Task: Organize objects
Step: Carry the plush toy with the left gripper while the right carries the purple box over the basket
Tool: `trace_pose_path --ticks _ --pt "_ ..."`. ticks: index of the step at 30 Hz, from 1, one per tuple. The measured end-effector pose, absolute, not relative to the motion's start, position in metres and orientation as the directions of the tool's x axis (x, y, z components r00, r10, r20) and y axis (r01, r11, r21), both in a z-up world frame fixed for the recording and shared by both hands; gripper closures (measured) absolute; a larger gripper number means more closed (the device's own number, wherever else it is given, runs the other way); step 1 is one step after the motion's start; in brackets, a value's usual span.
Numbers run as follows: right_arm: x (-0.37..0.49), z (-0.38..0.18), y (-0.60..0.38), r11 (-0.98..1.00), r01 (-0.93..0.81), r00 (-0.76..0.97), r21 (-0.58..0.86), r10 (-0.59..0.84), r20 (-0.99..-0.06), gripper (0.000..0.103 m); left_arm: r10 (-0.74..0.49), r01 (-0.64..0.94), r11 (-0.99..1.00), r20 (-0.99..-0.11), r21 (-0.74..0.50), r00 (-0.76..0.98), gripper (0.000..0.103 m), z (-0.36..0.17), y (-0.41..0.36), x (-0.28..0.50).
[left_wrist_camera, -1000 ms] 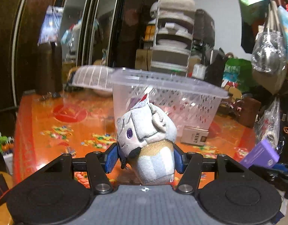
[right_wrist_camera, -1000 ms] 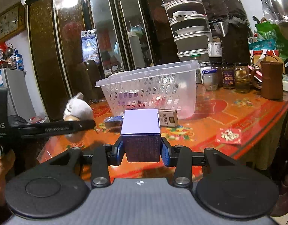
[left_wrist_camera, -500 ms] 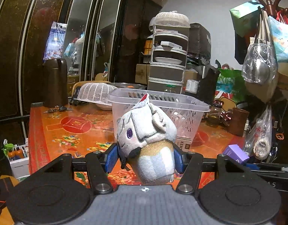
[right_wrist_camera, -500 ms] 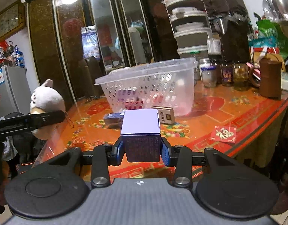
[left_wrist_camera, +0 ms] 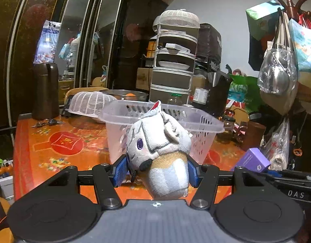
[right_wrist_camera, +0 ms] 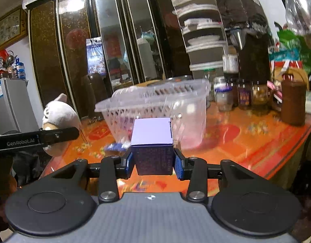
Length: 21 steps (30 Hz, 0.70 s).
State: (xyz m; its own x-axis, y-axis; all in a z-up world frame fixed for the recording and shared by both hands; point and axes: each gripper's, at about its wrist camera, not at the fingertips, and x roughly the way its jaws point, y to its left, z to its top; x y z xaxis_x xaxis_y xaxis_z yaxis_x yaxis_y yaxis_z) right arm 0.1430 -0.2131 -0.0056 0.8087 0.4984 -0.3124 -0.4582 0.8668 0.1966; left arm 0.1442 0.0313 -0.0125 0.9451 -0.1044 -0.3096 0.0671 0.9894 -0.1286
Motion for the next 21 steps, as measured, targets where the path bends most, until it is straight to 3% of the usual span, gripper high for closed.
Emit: trace_pose_path --ticks 11,21 --pt "0.172 0.035 -0.203 0.868 -0.472 0.813 0.158 0.497 -0.304 0.060 -0.106 0.089 0.994 -0.314 -0.068 0.944 0.041 0.023 0.033 0.171" --pt "0.207 0.066 -0.190 0.865 -0.482 0.804 0.141 0.500 -0.321 0.060 -0.125 0.100 0.991 -0.349 -0.087 0.929 0.041 0.055 0.040 0.218"
